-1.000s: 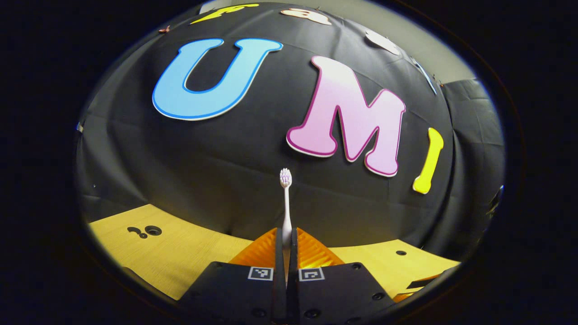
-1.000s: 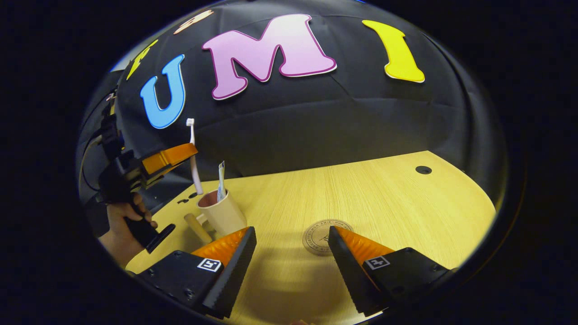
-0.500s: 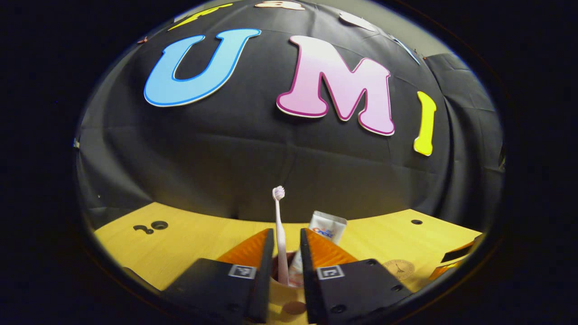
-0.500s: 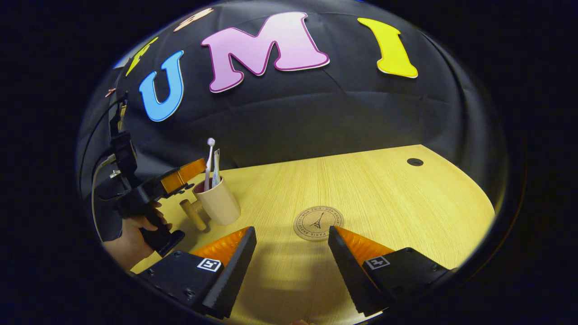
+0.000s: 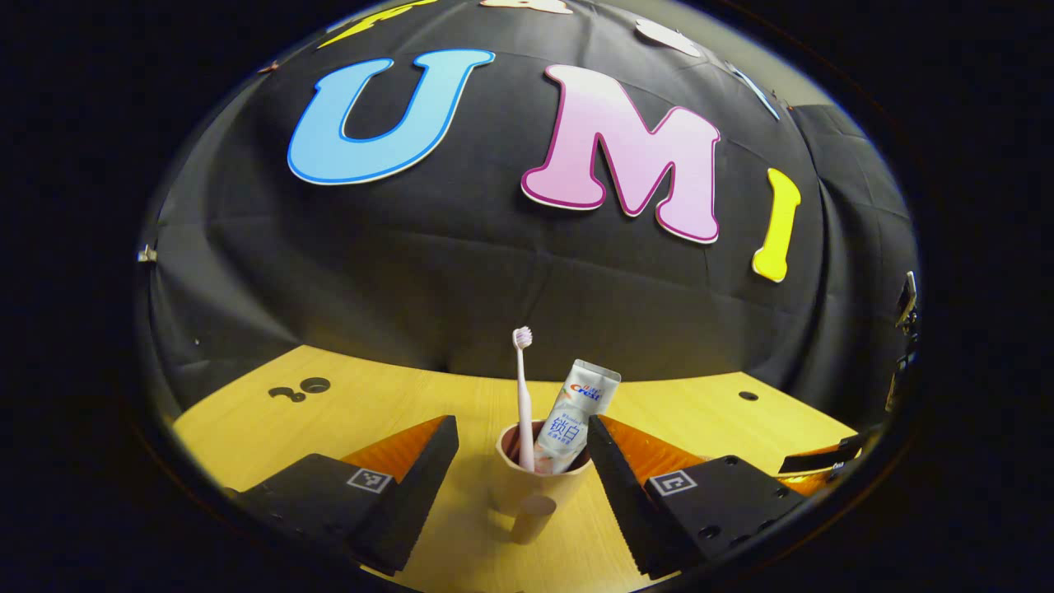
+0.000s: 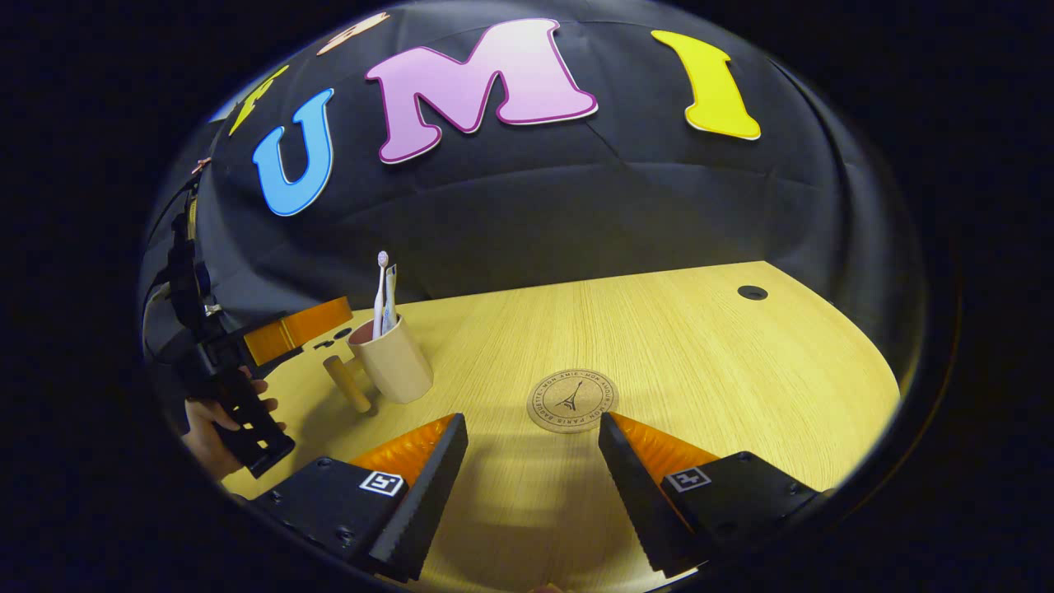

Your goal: Put the toothbrush and toothpaste on the desktop into the cup, then pick up the cup and place it on the coaster on the desktop.

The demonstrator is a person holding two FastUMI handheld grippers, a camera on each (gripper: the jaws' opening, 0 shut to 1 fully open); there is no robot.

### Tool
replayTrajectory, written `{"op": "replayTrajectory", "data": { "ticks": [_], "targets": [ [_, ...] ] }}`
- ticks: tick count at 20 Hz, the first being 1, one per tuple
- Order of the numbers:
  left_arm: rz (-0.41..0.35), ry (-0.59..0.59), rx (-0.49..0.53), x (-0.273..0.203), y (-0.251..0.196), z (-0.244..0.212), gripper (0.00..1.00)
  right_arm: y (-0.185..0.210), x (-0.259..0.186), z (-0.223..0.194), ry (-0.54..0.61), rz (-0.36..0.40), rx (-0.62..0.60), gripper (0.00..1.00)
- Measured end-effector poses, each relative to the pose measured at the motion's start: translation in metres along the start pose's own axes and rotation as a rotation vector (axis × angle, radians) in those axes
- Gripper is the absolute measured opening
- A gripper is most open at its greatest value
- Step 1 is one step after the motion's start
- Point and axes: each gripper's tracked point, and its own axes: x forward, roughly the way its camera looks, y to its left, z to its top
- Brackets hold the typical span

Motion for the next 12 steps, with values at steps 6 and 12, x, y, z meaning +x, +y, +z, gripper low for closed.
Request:
{"op": "replayTrajectory", "data": {
  "ticks": [6,12],
  "targets": [
    [-0.006,0.186,-0.033,-0.013,0.009,0.003,0.97,-0.01,-0.017,0.017,-0.011,-0.006,-0.011,0.98],
    [-0.056,0.489,-0.055,-0.014,0.002,-0.017,0.97,-0.03,-0.038,0.035,-0.02,-0.023,-0.005,0.98]
  ]
}}
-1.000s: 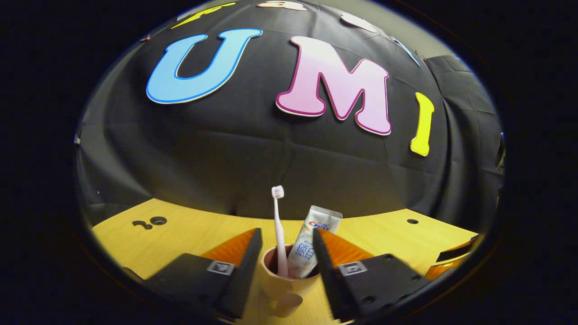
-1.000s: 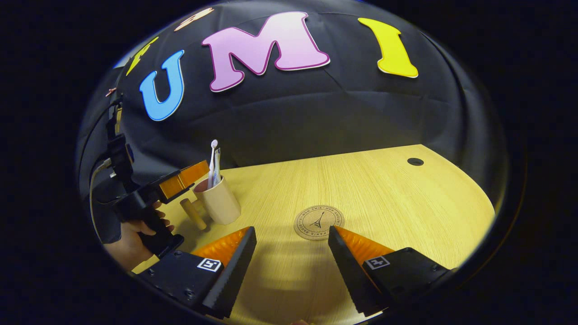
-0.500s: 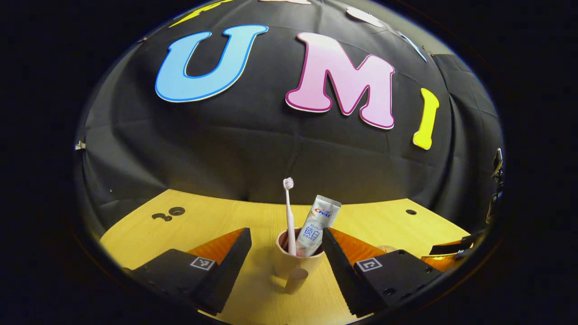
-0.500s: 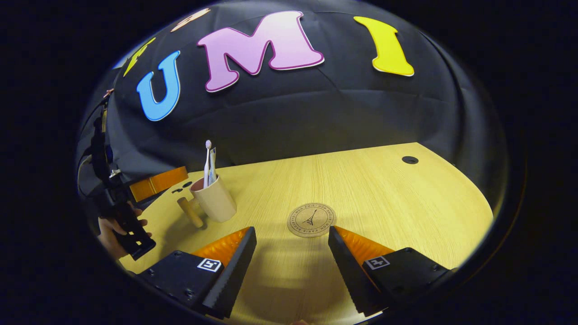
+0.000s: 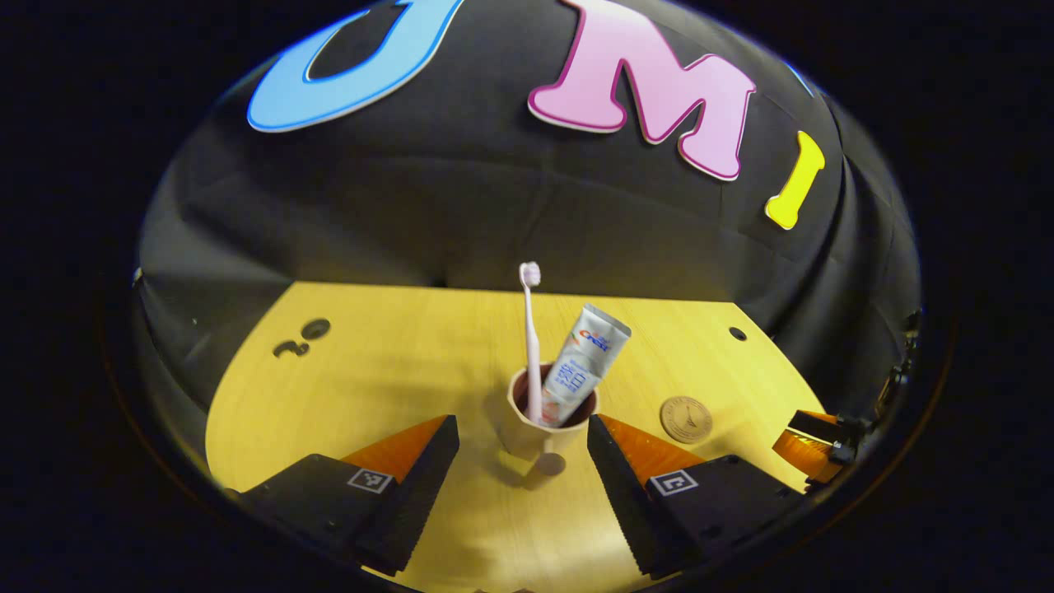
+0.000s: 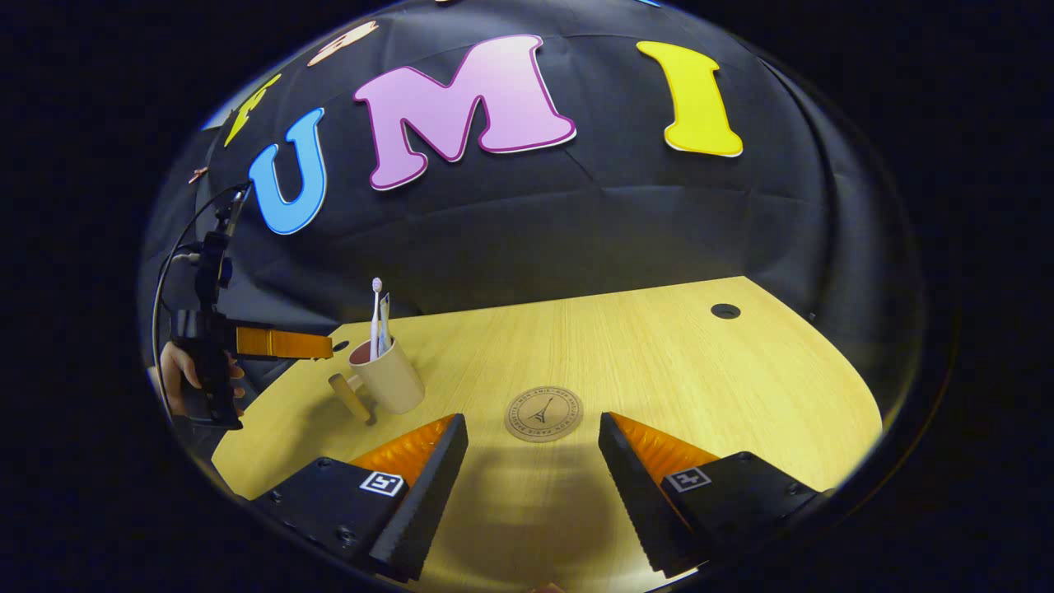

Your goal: Put the toothbrush and toothpaste on the desktop into the cup, then pick up the cup and place it on the coaster on the desktop.

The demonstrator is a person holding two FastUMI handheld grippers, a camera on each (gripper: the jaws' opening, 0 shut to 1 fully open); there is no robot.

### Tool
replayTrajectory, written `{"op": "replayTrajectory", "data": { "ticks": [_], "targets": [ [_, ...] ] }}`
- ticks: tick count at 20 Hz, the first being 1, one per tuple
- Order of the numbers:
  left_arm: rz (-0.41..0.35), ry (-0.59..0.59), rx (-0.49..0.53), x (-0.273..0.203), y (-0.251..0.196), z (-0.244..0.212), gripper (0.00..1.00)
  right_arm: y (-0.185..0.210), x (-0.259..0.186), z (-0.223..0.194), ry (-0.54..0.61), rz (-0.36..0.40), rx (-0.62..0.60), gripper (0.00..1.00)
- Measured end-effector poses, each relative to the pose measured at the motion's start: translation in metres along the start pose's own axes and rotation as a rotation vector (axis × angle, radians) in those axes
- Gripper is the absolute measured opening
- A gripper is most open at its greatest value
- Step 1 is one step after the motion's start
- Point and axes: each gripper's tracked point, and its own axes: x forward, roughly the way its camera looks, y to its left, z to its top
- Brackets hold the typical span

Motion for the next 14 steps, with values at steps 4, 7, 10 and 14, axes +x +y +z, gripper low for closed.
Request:
{"op": "replayTrajectory", "data": {
  "ticks": [4,7,10,14],
  "targets": [
    [-0.063,0.19,0.035,0.011,-0.014,-0.022,0.97,-0.026,-0.021,0.007,-0.001,-0.048,0.003,0.98],
    [-0.046,0.322,0.047,0.021,-0.014,-0.042,0.98,-0.044,-0.034,0.003,0.026,-0.079,0.014,0.98],
    [-0.003,0.422,0.057,0.038,-0.008,-0.053,0.97,-0.068,-0.044,0.007,0.012,-0.123,0.01,0.98],
    [0.013,0.521,0.089,0.06,-0.008,-0.063,0.96,-0.099,-0.058,0.003,0.011,-0.186,0.057,0.98]
  ]
}}
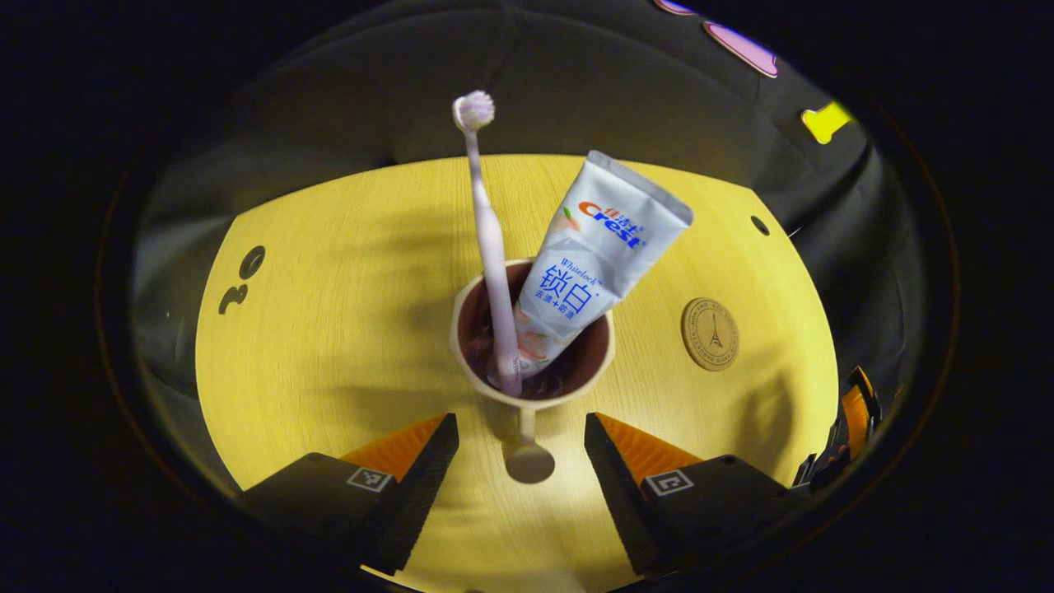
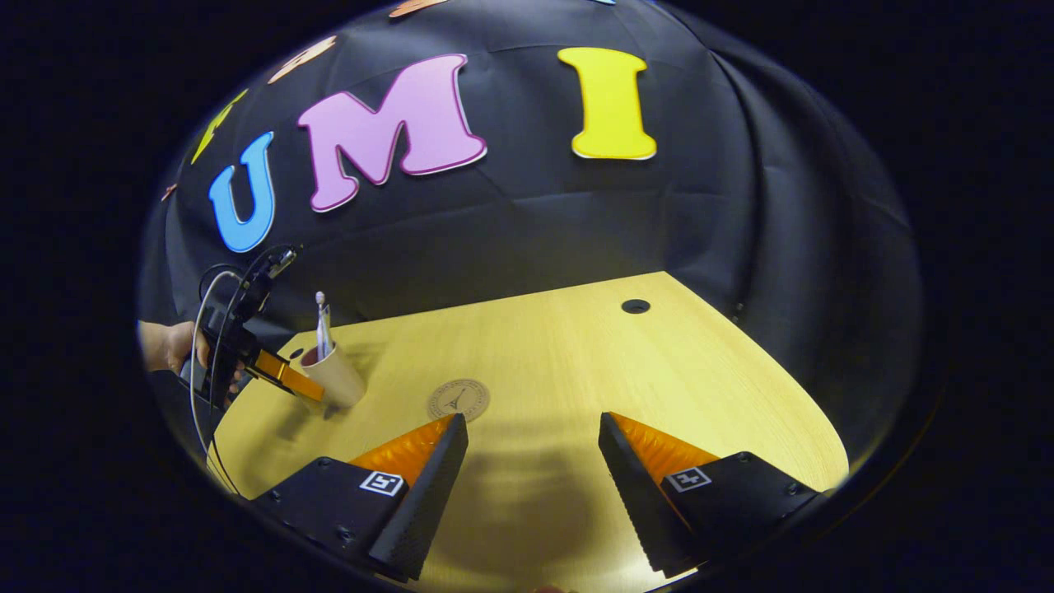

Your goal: Put the toothbrush and toothpaste on the desktop into the cup, then pick up the cup and place it on the coaster on the desktop.

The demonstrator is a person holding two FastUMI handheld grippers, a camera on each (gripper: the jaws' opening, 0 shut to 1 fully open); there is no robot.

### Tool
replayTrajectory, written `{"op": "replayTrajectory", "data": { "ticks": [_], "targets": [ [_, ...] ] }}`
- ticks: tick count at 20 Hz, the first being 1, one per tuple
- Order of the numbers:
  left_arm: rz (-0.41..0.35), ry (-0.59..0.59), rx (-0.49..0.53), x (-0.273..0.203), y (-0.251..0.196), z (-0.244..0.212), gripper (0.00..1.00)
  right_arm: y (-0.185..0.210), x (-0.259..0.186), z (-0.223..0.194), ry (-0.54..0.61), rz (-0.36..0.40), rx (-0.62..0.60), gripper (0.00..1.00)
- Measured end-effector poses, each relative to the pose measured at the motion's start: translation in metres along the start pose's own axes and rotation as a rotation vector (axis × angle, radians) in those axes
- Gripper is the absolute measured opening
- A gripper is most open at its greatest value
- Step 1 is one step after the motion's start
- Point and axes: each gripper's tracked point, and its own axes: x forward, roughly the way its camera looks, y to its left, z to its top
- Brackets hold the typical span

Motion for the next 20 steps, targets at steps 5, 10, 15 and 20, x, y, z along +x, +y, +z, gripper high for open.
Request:
{"op": "replayTrajectory", "data": {
  "ticks": [5,10,15,20],
  "targets": [
    [0.041,0.107,0.051,0.02,0.001,0.001,0.88,-0.038,-0.011,-0.006,0.007,-0.078,0.026,0.98],
    [0.089,0.164,0.084,0.022,0.001,0.001,0.71,-0.052,-0.017,-0.011,0.022,-0.11,0.048,0.98],
    [0.084,0.189,0.049,0.018,-0.001,-0.005,0.32,-0.048,-0.018,-0.012,0.03,-0.094,0.04,0.98],
    [0.056,0.148,0.038,0.012,-0.013,-0.001,0.26,-0.041,-0.018,-0.007,0.024,-0.078,0.011,0.98]
  ]
}}
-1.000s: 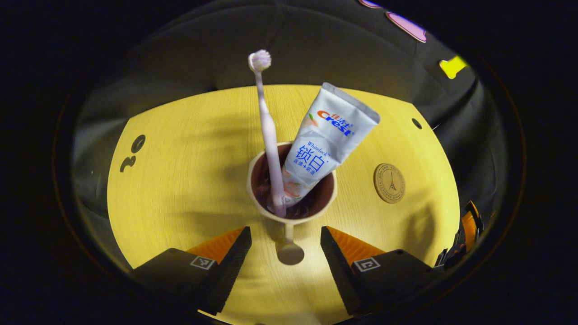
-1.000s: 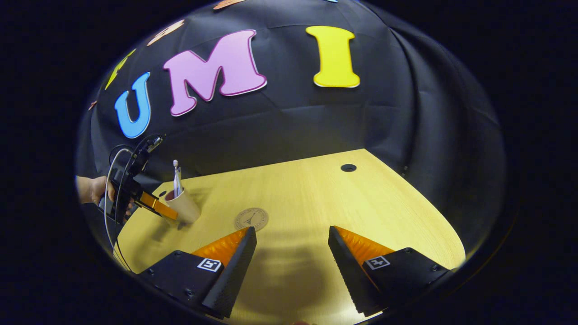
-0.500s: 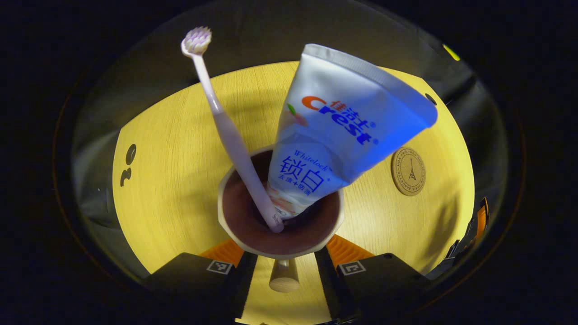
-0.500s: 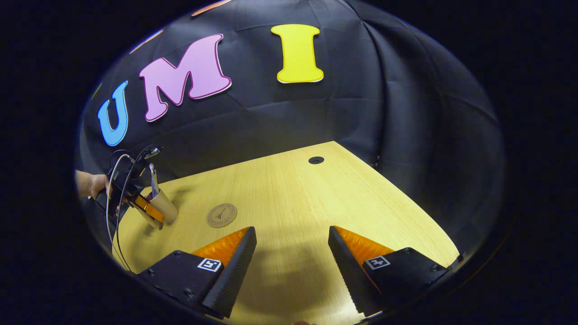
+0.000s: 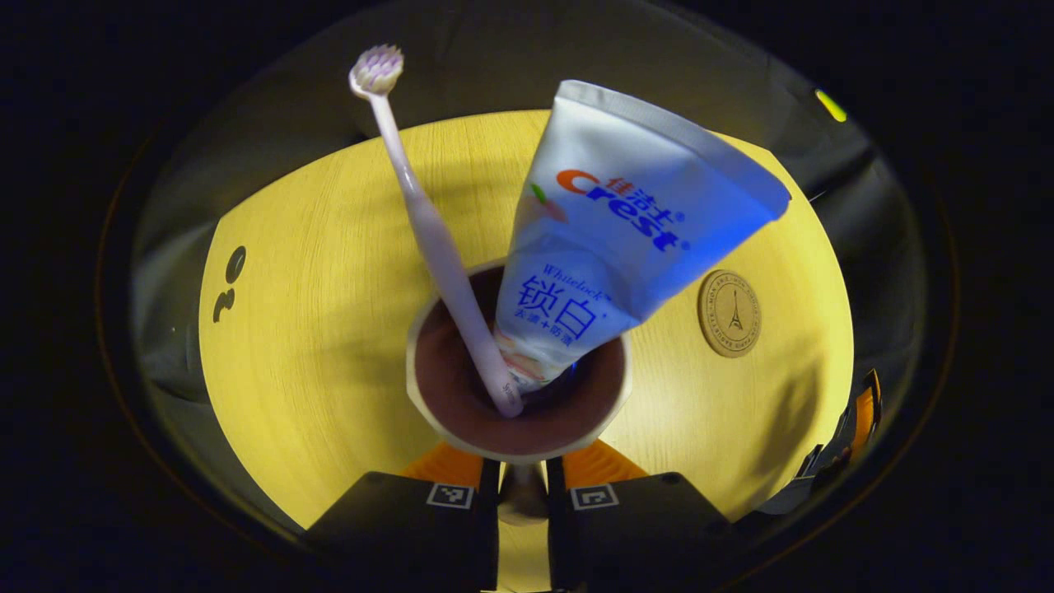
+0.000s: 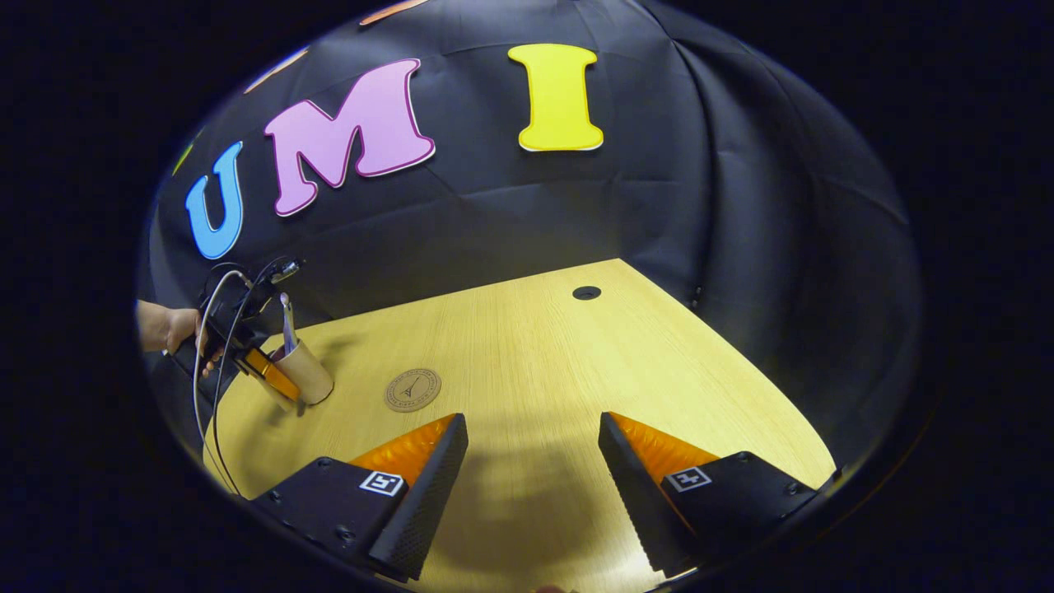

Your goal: Put the toothbrush and toothpaste on the desktop into the cup, then pick up the cup and place it on the coaster on the desktop.

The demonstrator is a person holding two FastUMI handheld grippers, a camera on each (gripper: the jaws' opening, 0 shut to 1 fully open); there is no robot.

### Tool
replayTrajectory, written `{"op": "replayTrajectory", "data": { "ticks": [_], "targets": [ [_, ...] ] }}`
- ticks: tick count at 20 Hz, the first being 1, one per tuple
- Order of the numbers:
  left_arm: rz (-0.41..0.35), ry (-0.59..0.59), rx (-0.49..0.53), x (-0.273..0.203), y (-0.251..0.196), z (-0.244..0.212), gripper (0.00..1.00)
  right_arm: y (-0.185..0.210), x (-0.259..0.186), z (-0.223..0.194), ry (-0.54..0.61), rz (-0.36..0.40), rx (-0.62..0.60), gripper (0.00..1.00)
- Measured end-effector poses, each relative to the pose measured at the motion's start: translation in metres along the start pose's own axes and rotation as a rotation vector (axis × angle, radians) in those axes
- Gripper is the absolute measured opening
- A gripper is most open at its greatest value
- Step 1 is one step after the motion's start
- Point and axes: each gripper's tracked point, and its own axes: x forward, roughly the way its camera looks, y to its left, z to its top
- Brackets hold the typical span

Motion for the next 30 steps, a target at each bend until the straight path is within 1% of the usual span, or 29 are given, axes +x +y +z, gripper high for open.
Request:
{"op": "replayTrajectory", "data": {
  "ticks": [1,2,3,6,13,14,15,16,17,18,19,20,22,23,24,30],
  "targets": [
    [0.007,-0.007,0.011,-0.003,0.0,0.001,0.24,0.0,0.0,0.001,-0.001,0.0,-0.002,0.98],
    [0.011,-0.016,0.023,-0.006,-0.002,0.004,0.24,-0.001,-0.003,0.003,-0.002,-0.001,-0.001,0.98],
    [0.016,-0.018,0.037,-0.009,-0.005,0.005,0.28,-0.001,-0.004,0.005,-0.004,-0.002,0.001,0.98],
    [0.021,-0.03,0.088,-0.018,-0.02,0.009,0.28,-0.002,-0.008,0.012,-0.012,-0.01,0.004,0.98],
    [-0.041,-0.059,0.219,-0.025,-0.102,0.029,0.28,-0.005,-0.026,0.028,-0.046,-0.015,0.002,0.98],
    [-0.049,-0.059,0.237,-0.023,-0.114,0.031,0.33,-0.005,-0.028,0.03,-0.05,-0.017,0.006,0.98],
    [-0.054,-0.058,0.256,-0.022,-0.124,0.034,0.33,-0.005,-0.031,0.031,-0.054,-0.019,0.01,0.98],
    [-0.057,-0.058,0.274,-0.02,-0.135,0.036,0.28,-0.005,-0.034,0.032,-0.057,-0.022,0.016,0.98],
    [-0.06,-0.055,0.29,-0.017,-0.144,0.038,0.33,-0.006,-0.037,0.032,-0.061,-0.024,0.02,0.98],
    [-0.064,-0.051,0.304,-0.014,-0.154,0.038,0.28,-0.006,-0.039,0.032,-0.062,-0.026,0.024,0.98],
    [-0.067,-0.046,0.314,-0.01,-0.162,0.038,0.32,-0.006,-0.043,0.031,-0.062,-0.027,0.027,0.98],
    [-0.072,-0.04,0.324,-0.007,-0.17,0.038,0.28,-0.007,-0.047,0.03,-0.064,-0.03,0.028,0.98],
    [-0.07,-0.032,0.345,0.0,-0.182,0.039,0.28,-0.01,-0.052,0.029,-0.065,-0.034,0.029,0.98],
    [-0.066,-0.029,0.354,0.002,-0.186,0.039,0.33,-0.011,-0.054,0.028,-0.064,-0.037,0.031,0.98],
    [-0.061,-0.025,0.359,0.007,-0.189,0.04,0.28,-0.013,-0.056,0.027,-0.063,-0.04,0.033,0.98],
    [-0.025,0.014,0.341,0.023,-0.195,0.038,0.29,-0.025,-0.062,0.027,-0.061,-0.056,0.044,0.98]
  ]
}}
